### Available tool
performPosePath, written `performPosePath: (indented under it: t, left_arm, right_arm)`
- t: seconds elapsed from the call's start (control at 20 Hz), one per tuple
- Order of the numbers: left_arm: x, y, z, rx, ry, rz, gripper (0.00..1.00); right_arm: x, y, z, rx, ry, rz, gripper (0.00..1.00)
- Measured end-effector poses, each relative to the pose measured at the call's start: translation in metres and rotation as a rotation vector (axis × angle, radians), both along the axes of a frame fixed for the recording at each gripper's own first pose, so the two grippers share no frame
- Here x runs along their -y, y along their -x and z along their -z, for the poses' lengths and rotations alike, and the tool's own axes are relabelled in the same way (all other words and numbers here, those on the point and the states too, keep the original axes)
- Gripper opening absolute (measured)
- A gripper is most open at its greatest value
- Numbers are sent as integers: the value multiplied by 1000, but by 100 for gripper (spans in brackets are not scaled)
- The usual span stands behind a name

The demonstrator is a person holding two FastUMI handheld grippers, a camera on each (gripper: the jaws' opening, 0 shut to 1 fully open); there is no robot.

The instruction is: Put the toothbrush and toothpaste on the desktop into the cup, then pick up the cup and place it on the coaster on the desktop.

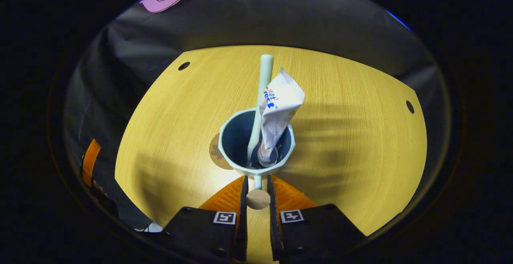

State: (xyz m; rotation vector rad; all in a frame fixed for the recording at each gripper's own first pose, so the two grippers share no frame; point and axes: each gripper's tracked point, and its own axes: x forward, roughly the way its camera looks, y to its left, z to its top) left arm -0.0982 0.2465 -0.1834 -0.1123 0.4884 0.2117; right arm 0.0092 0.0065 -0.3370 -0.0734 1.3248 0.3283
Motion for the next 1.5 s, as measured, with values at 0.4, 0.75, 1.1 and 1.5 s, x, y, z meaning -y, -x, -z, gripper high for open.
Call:
performPosePath:
  t: [0.4, 0.75, 1.1, 1.5]
  left_arm:
    - [-5, -1, 4, 3, 21, 6, 95]
    - [-10, -1, 11, -9, 42, -15, 95]
    - [-17, 0, 18, -23, 51, -20, 95]
    - [-19, -3, 21, -29, 58, -12, 95]
  right_arm:
    - [-3, 10, 12, -81, 14, -3, 26]
    - [-4, 13, 22, -164, 35, 8, 29]
    - [-2, 7, 31, -129, 85, -58, 25]
    - [-8, 1, 24, -87, 35, -72, 25]
